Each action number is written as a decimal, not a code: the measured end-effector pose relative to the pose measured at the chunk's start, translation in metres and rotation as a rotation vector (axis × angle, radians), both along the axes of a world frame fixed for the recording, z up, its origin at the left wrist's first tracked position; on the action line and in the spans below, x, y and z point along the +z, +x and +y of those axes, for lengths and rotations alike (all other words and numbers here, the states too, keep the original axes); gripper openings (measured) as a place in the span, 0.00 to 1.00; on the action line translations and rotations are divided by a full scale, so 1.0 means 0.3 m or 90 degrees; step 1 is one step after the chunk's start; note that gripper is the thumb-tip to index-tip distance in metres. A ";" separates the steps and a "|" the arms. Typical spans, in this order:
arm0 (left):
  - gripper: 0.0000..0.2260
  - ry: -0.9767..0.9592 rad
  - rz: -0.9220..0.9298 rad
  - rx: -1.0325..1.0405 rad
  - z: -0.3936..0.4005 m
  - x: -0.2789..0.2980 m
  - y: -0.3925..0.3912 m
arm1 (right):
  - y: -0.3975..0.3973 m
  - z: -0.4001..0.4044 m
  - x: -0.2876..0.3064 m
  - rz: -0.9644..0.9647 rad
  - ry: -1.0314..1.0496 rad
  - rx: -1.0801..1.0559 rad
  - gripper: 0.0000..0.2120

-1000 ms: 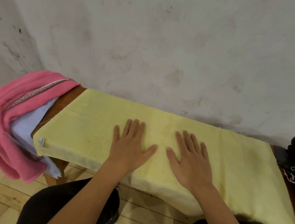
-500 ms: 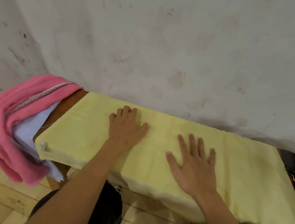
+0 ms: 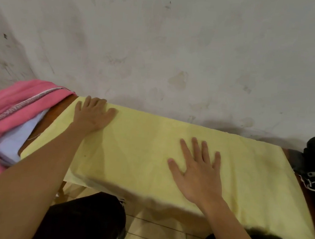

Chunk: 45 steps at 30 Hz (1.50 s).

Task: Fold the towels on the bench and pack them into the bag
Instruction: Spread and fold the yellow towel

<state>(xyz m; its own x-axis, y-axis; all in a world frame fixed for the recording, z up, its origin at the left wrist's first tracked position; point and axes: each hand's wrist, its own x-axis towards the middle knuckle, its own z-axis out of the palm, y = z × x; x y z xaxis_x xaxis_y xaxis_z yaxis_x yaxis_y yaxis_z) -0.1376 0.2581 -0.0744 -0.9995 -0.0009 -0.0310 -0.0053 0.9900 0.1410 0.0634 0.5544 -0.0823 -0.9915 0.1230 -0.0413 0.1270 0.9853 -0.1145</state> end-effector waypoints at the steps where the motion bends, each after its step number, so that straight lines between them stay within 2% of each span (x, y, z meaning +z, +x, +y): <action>1: 0.31 -0.002 -0.006 0.005 0.002 0.003 0.004 | 0.000 -0.001 0.000 0.005 -0.006 0.000 0.36; 6: 0.33 -0.021 0.030 -0.007 0.111 0.009 0.098 | 0.007 0.008 0.005 0.032 -0.049 -0.003 0.36; 9: 0.35 0.004 -0.027 -0.011 0.204 -0.012 0.180 | 0.001 0.017 0.016 0.137 -0.168 -0.049 0.38; 11: 0.35 -0.007 -0.022 -0.018 0.221 -0.029 0.216 | -0.005 0.053 0.022 0.178 -0.138 -0.086 0.36; 13: 0.35 -0.012 -0.002 -0.026 0.212 -0.030 0.229 | -0.003 0.115 0.019 0.135 -0.069 -0.134 0.32; 17: 0.34 -0.006 0.002 -0.042 0.195 -0.020 0.235 | 0.015 0.212 0.009 -0.003 -0.040 -0.210 0.35; 24: 0.35 0.004 0.005 0.002 0.232 0.008 0.290 | 0.023 0.246 0.015 -0.032 -0.017 -0.233 0.38; 29: 0.37 0.009 -0.088 0.001 0.354 0.053 0.417 | 0.008 0.223 0.031 -0.019 -0.020 -0.264 0.39; 31: 0.37 -0.016 -0.090 -0.037 0.403 0.064 0.476 | -0.001 0.196 0.043 0.012 -0.030 -0.244 0.38; 34: 0.37 -0.004 -0.088 -0.075 0.426 0.067 0.524 | -0.002 0.142 0.052 0.097 -0.037 -0.137 0.32; 39: 0.38 0.044 -0.091 0.022 0.291 0.080 0.480 | -0.020 0.112 0.048 0.166 -0.118 -0.092 0.25; 40: 0.37 0.056 -0.062 0.030 0.275 0.085 0.482 | -0.028 0.111 0.045 0.191 -0.143 -0.084 0.23; 42: 0.27 0.087 0.025 0.007 0.284 0.099 0.511 | -0.040 0.097 0.031 0.246 -0.181 -0.040 0.19; 44: 0.18 0.103 0.051 -0.032 0.326 0.120 0.549 | -0.041 0.070 0.016 0.278 -0.182 0.016 0.16; 45: 0.17 0.109 0.048 -0.034 0.332 0.126 0.561 | -0.041 0.051 0.011 0.289 -0.177 0.041 0.16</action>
